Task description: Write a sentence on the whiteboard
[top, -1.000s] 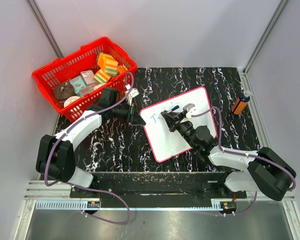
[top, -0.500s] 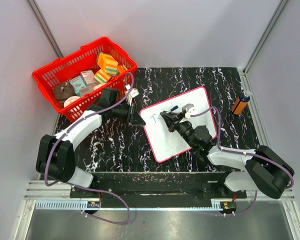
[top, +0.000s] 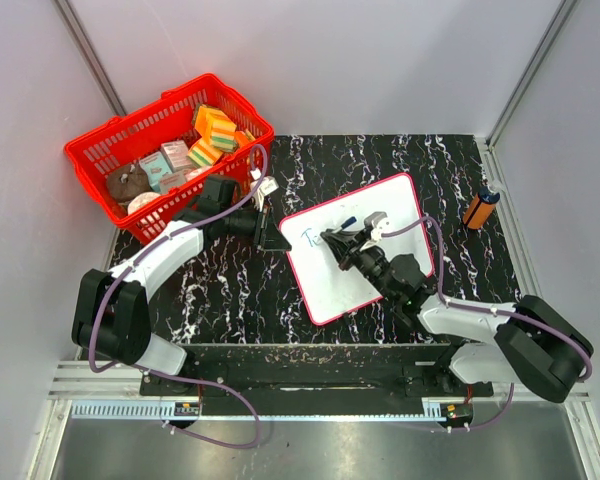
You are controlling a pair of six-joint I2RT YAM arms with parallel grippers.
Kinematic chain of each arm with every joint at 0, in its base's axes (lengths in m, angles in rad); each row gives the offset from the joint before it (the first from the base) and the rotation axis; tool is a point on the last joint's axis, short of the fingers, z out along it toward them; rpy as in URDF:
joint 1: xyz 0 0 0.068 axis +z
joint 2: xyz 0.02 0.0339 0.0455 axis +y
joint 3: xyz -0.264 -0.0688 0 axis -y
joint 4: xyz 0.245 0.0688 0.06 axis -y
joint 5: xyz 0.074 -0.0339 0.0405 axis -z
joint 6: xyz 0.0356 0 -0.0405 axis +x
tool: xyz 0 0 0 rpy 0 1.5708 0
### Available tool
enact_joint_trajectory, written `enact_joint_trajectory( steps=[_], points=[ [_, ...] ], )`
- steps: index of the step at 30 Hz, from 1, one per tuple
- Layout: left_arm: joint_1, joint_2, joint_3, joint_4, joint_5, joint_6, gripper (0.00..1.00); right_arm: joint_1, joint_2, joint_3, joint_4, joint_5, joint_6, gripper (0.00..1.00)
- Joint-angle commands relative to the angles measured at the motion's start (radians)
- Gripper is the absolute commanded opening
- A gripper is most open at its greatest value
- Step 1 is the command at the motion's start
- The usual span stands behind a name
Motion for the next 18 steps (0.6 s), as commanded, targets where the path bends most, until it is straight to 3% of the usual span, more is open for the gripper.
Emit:
enact_joint_trajectory(
  steps=[1,18],
  points=[
    [-0.045,0.035,-0.037,-0.138,-0.053,0.188,0.0,0.006,-0.041,-0.024,0.009,0.029,0.003,0.0],
    [-0.054,0.037,-0.037,-0.144,-0.056,0.193,0.0,0.006,0.017,0.044,0.06,0.102,-0.045,0.0]
  ],
)
